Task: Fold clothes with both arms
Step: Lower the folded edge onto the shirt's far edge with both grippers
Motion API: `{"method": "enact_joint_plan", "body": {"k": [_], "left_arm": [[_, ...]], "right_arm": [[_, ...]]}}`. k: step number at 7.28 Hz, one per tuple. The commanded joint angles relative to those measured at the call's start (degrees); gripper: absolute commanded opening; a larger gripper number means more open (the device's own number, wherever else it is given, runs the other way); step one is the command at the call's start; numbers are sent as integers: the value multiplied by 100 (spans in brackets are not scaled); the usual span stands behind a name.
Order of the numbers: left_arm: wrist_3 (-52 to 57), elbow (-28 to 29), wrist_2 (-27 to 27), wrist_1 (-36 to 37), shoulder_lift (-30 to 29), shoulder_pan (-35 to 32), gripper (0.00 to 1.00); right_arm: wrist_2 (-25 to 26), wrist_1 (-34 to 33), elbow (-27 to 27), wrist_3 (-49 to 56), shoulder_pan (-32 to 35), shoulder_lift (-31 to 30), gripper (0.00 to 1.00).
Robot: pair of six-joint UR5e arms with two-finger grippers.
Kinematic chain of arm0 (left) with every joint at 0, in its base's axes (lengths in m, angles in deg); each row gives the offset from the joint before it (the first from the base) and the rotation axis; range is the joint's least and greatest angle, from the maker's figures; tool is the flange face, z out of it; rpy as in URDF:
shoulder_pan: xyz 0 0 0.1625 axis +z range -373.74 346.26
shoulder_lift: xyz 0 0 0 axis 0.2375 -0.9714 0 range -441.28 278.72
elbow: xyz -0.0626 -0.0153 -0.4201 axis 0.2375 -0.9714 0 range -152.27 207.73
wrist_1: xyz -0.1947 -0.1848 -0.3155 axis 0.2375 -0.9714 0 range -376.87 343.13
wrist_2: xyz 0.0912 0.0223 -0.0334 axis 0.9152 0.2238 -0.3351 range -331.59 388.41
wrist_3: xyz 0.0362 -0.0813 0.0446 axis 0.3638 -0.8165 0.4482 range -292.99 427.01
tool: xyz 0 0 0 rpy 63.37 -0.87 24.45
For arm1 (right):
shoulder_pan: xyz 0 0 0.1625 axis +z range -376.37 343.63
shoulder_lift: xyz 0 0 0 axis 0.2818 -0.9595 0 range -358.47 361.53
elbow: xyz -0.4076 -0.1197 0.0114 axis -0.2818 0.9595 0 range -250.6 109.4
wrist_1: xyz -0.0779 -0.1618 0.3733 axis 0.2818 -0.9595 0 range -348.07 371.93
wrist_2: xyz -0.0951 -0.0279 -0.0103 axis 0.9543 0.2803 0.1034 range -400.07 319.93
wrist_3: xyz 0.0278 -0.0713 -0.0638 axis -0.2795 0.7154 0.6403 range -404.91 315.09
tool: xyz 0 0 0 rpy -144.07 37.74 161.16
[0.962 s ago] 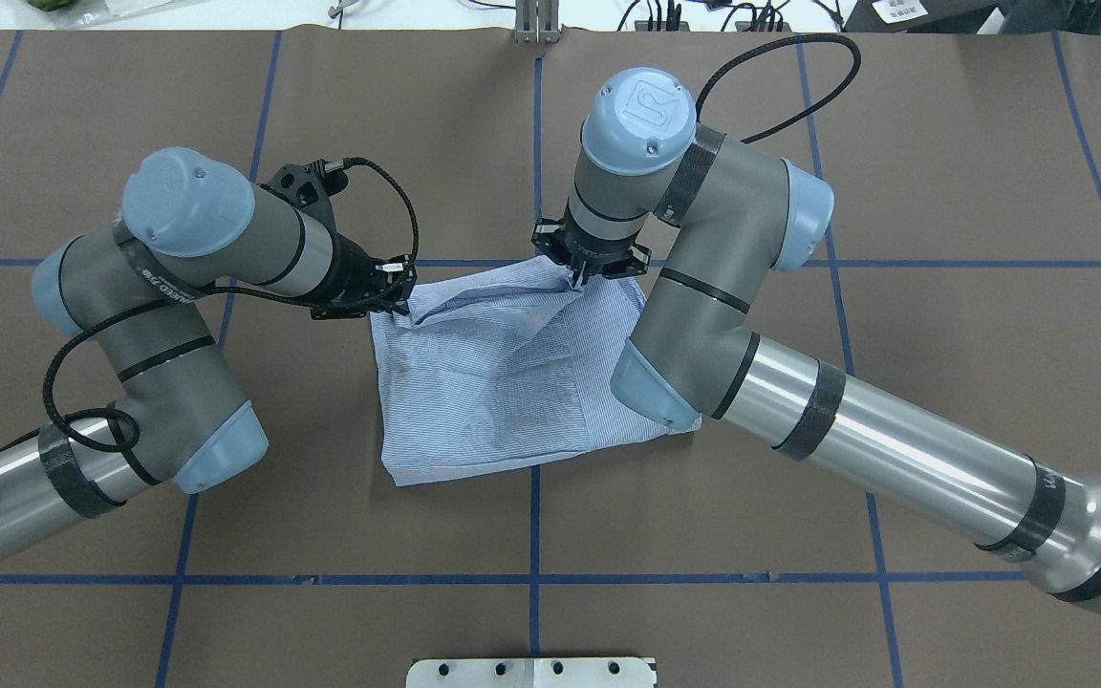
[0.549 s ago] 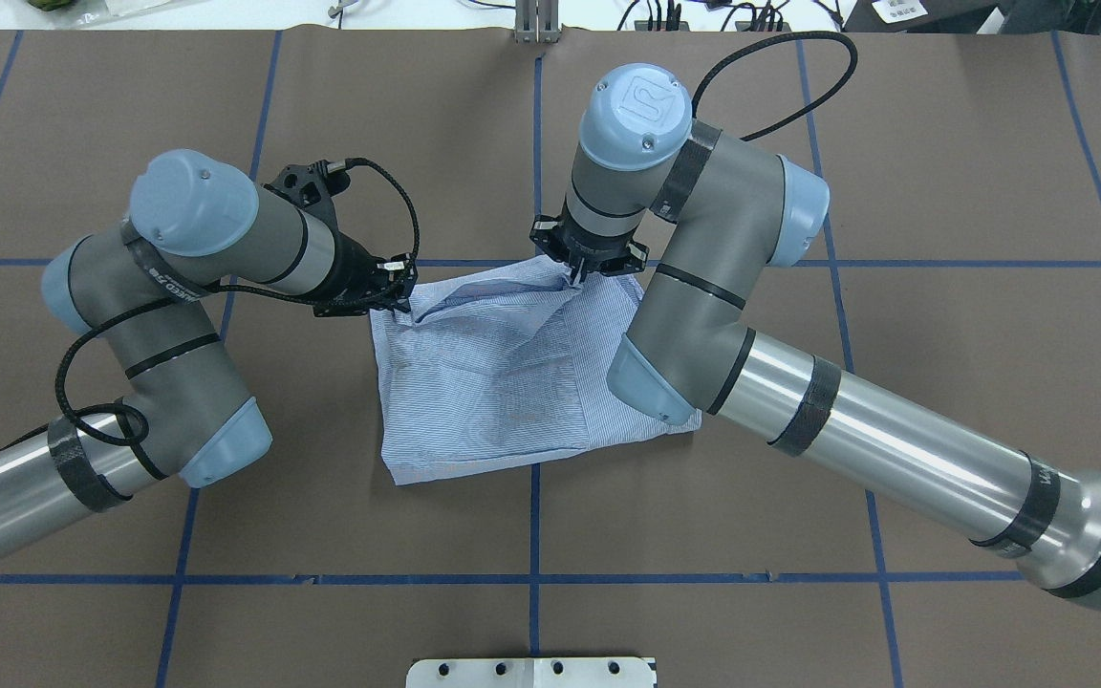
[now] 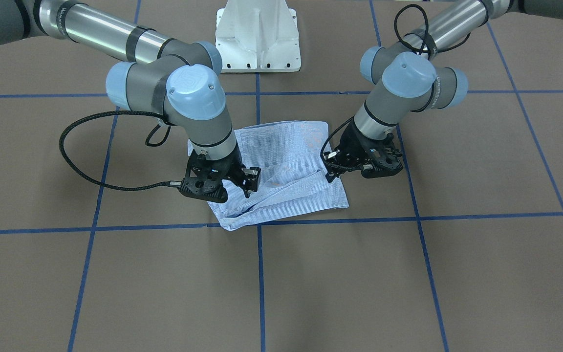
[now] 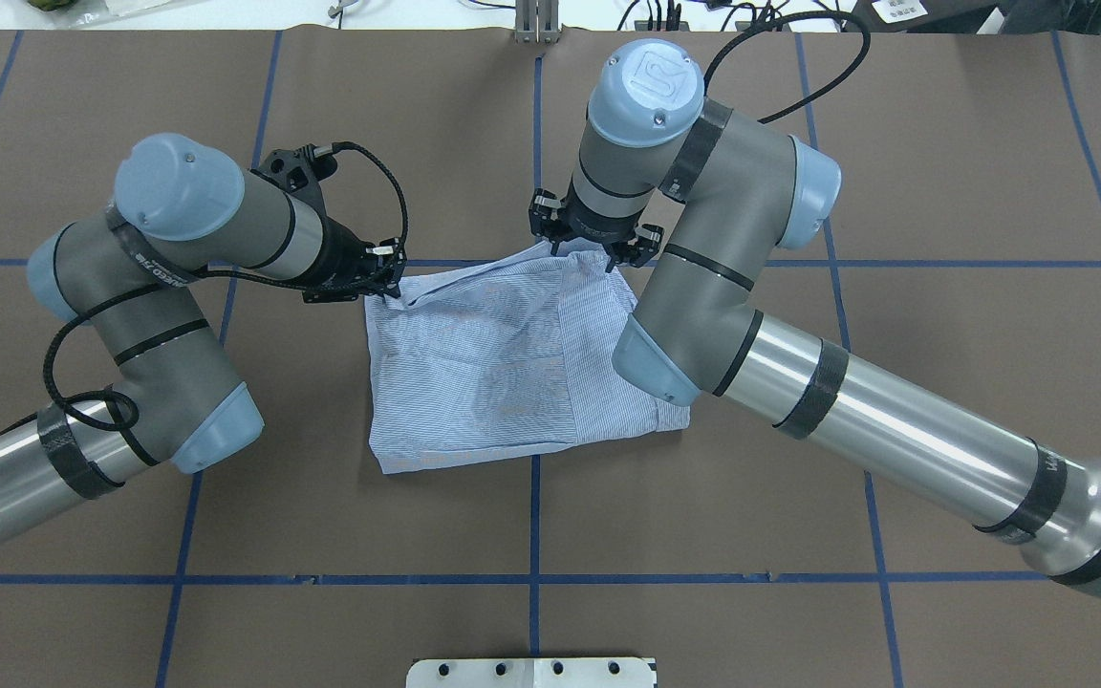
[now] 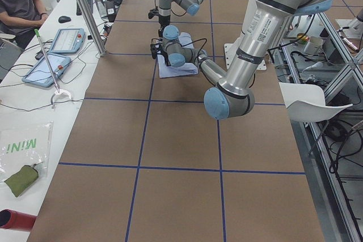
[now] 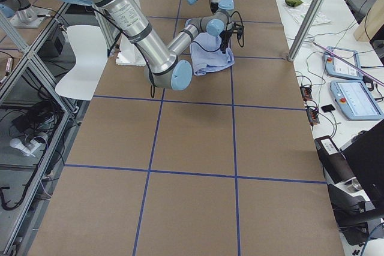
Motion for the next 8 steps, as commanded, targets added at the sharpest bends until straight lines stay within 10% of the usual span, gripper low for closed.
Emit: {"method": "enact_joint_plan", "body": {"k": [1, 7, 8], "left_arm": [[385, 87, 14, 41, 33, -82, 98], [299, 35, -3, 15, -37, -30, 95], [38, -8, -12, -37, -38, 14, 50]], "right_arm": [[-169, 0, -15, 24, 91, 33, 99], [-161, -26, -94, 173, 91, -2, 99], [-143, -26, -85, 173, 91, -2, 99]]}}
